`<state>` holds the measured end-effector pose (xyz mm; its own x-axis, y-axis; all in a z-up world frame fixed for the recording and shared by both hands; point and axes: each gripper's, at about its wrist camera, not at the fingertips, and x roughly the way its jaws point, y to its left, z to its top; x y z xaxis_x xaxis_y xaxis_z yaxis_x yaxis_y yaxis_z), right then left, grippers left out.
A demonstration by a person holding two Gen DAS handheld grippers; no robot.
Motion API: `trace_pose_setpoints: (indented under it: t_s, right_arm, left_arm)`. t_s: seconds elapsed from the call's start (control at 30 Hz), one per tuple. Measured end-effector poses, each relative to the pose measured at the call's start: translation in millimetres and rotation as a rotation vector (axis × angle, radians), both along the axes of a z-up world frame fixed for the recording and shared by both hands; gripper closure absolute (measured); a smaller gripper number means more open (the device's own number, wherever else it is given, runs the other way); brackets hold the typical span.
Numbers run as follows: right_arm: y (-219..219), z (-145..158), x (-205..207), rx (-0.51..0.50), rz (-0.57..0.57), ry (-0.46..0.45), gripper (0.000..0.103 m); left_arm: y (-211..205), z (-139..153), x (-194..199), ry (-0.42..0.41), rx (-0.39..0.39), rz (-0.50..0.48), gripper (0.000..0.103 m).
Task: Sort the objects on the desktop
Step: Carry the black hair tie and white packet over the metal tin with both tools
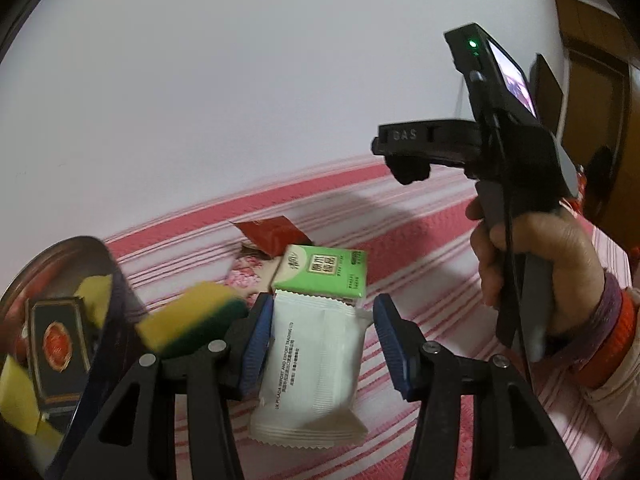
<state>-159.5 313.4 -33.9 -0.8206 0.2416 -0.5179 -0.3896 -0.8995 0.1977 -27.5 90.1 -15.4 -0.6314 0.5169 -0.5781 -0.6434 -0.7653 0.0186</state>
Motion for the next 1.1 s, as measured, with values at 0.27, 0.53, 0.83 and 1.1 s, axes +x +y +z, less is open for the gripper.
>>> trace_pose_setpoints:
  t_s: [0.27, 0.53, 0.83, 1.1]
  right_arm:
    - [-48.1, 20.0, 15.0, 0.191, 0.018, 0.118, 0.054]
    - [-83.1, 3.9, 40.1, 0.275, 0.058, 0.136, 0.054]
    - [-121.3, -0.9, 71.6, 0.303, 0.078, 0.148, 0.054]
    - [-130.2, 3.5, 91.4, 0.312, 0.061, 0.172, 0.054]
  left_arm:
    - [-11.5, 5.3, -0.7, 0.077, -0.017, 0.075, 0.049]
    - [-28.0, 7.2, 9.7, 0.123, -0.012, 0.107, 0.049]
    - [-52.7, 8.6, 20.5, 0.117, 0.048, 0.147, 0.049]
    - [-73.4, 10.0, 20.8, 0.127, 0.08, 0.161, 0.049]
